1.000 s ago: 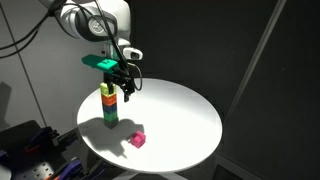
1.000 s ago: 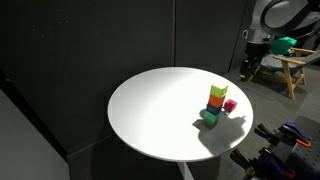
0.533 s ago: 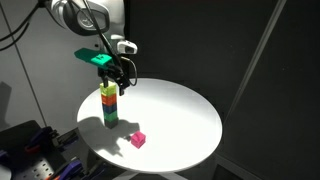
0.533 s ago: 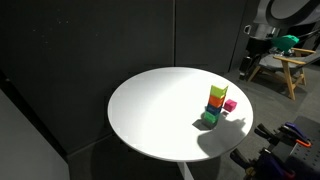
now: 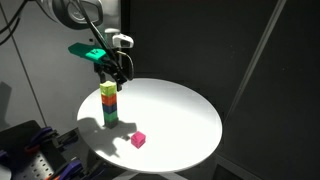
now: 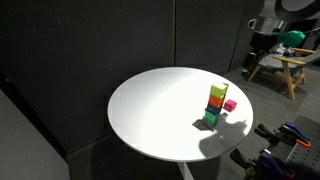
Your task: Put the pink block on the table
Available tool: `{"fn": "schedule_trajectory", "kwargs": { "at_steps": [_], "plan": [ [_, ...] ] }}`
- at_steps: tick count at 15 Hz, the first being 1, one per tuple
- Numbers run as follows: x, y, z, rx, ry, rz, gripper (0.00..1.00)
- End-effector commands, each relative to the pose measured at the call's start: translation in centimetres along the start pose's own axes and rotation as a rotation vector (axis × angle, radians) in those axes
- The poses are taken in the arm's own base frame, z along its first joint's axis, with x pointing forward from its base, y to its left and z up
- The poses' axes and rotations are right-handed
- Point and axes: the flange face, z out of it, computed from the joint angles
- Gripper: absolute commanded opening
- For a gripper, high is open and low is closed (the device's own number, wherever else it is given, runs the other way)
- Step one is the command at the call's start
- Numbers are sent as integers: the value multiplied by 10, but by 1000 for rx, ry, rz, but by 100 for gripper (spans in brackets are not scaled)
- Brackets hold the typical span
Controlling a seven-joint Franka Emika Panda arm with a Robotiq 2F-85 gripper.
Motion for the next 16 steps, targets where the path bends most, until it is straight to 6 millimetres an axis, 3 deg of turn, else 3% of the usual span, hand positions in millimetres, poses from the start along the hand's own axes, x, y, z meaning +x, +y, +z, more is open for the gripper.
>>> {"fn": "schedule_trajectory", "kwargs": {
  "at_steps": [1,16],
  "plan": [
    [-11,-3,-16,-12,2,-12,100],
    [-41,-11,-75,-72,-33,-44,100]
  ]
}}
